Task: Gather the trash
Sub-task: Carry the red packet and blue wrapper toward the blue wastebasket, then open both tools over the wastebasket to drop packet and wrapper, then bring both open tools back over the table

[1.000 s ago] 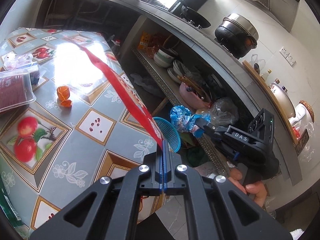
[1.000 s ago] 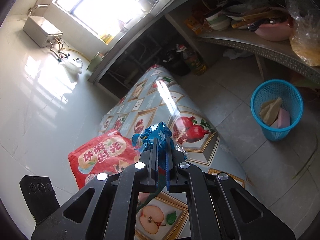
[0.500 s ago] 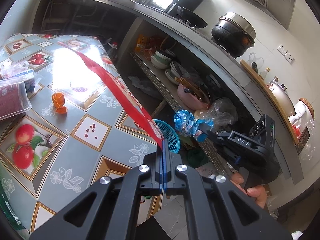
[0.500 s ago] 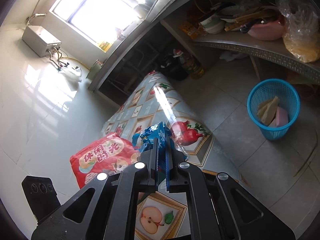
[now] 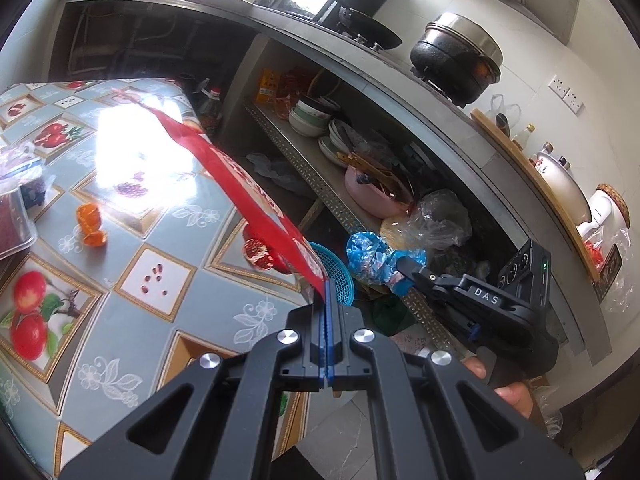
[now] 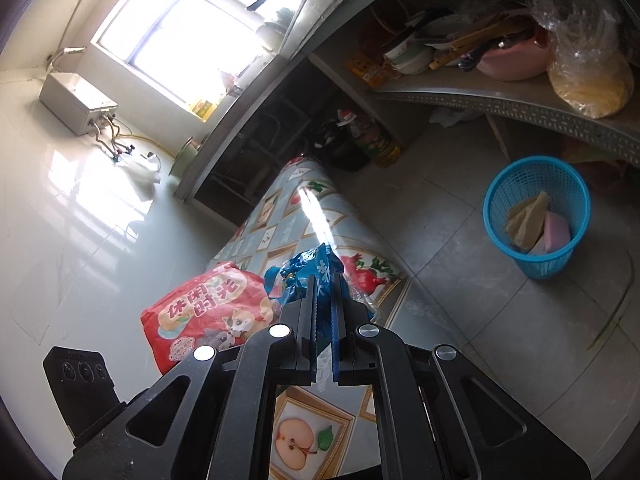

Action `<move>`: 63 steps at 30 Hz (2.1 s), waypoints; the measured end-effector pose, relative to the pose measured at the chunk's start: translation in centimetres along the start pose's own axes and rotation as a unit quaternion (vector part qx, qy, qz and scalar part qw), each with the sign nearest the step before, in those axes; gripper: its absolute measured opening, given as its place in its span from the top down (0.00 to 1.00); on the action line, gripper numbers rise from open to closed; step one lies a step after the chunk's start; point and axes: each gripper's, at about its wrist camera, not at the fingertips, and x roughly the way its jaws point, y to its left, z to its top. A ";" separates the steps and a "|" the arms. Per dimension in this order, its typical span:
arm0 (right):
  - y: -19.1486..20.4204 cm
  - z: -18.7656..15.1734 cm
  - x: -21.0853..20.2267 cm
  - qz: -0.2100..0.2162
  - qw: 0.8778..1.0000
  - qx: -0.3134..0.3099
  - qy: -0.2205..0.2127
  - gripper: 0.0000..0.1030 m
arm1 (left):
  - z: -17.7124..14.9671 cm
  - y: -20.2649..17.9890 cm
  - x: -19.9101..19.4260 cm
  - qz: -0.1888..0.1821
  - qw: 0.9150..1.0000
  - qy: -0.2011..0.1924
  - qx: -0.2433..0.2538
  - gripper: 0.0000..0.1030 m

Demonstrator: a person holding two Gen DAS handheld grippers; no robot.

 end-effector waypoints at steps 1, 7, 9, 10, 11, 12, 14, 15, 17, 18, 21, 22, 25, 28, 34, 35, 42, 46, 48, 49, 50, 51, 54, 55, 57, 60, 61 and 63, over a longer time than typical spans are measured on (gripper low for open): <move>-0.3 0.1 -0.3 -0.001 1.000 0.002 -0.004 0.96 | 0.2 -0.2 0.4 -0.002 1.000 0.002 0.001 1.00; -2.4 0.7 -2.1 -0.017 0.999 0.020 -0.033 0.96 | 1.3 -2.0 2.6 -0.008 1.000 0.013 0.015 1.00; -3.5 1.0 -2.7 -0.024 0.998 0.028 -0.043 0.96 | 1.7 -2.6 3.7 -0.010 1.000 0.020 0.021 1.00; -4.1 1.1 -3.0 -0.028 0.998 0.034 -0.047 0.96 | 1.9 -3.0 4.3 -0.011 0.999 0.024 0.024 1.00; -4.7 1.2 -3.3 -0.032 0.997 0.041 -0.052 0.96 | 2.0 -3.3 4.9 -0.013 0.999 0.028 0.025 1.00; -5.4 1.3 -3.6 -0.035 0.997 0.046 -0.056 0.96 | 2.2 -3.6 5.5 -0.015 0.999 0.033 0.027 1.00; -6.8 1.5 -4.2 -0.046 0.995 0.059 -0.066 0.96 | 2.6 -4.4 7.0 -0.017 0.998 0.046 0.032 1.00; -7.4 1.6 -4.3 -0.051 0.994 0.064 -0.070 0.96 | 2.9 -4.9 8.0 -0.019 0.998 0.053 0.036 1.00; -8.6 1.8 -4.6 -0.062 0.992 0.076 -0.078 0.96 | 3.2 -5.7 9.7 -0.023 0.997 0.068 0.041 1.00; -9.5 1.9 -4.7 -0.071 0.991 0.082 -0.083 0.96 | 3.4 -6.3 10.9 -0.024 0.995 0.081 0.047 1.00; -12.0 2.3 -4.6 -0.089 0.987 0.099 -0.090 0.96 | 4.0 -7.4 14.0 -0.027 0.992 0.113 0.058 1.00; -12.9 2.4 -4.4 -0.097 0.986 0.105 -0.091 0.96 | 4.3 -8.0 15.8 -0.026 0.989 0.133 0.063 1.00; -15.9 3.2 -3.0 -0.117 0.981 0.125 -0.089 0.96 | 4.9 -9.3 20.4 -0.019 0.981 0.179 0.077 1.00; -19.0 3.9 -1.0 -0.129 0.978 0.145 -0.079 0.96 | 5.3 -10.5 25.0 -0.003 0.971 0.218 0.098 1.00; -24.5 5.8 3.6 -0.155 0.971 0.174 -0.057 0.96 | 5.5 -11.8 34.6 0.022 0.948 0.290 0.131 1.00; -25.4 6.3 4.6 -0.162 0.969 0.179 -0.053 0.96 | 5.4 -12.0 36.1 0.027 0.945 0.296 0.137 1.00; -30.1 8.3 10.3 -0.222 0.955 0.194 -0.027 0.68 | 3.5 -9.7 45.7 0.081 0.924 0.347 0.139 0.63; -32.3 7.2 12.2 -0.259 0.943 0.208 0.005 0.54 | 3.3 -6.1 47.2 0.123 0.924 0.354 0.073 0.52; -32.2 6.3 11.5 -0.255 0.945 0.204 -0.003 0.54 | 3.7 -5.5 46.5 0.120 0.927 0.349 0.068 0.49; -32.0 6.0 11.1 -0.256 0.946 0.198 -0.006 0.53 | 4.2 -5.3 45.9 0.121 0.930 0.340 0.075 0.47; -31.7 5.7 10.7 -0.260 0.946 0.192 -0.007 0.53 | 4.5 -5.5 45.6 0.123 0.931 0.333 0.081 0.46; -31.5 5.5 10.3 -0.260 0.947 0.189 -0.008 0.51 | 5.1 -5.4 44.9 0.126 0.934 0.323 0.089 0.46; -30.5 4.7 9.3 -0.261 0.949 0.178 -0.007 0.50 | 6.6 -5.7 42.9 0.126 0.941 0.301 0.091 0.44; -30.0 4.4 8.7 -0.262 0.950 0.172 -0.009 0.50 | 7.2 -5.6 42.3 0.124 0.943 0.296 0.089 0.44; -28.6 3.8 7.7 -0.264 0.952 0.157 -0.014 0.49 | 8.1 -5.9 40.1 0.112 0.950 0.279 0.086 0.42; -26.6 2.8 5.9 -0.266 0.954 0.135 -0.027 0.47 | 8.8 -6.8 36.4 0.105 0.959 0.246 0.096 0.40; -25.8 2.7 5.4 -0.268 0.955 0.127 -0.031 0.46 | 8.9 -7.1 35.2 0.104 0.961 0.234 0.106 0.38; -24.3 2.2 3.9 -0.268 0.956 0.108 -0.044 0.44 | 9.1 -7.8 32.3 0.102 0.964 0.208 0.128 0.34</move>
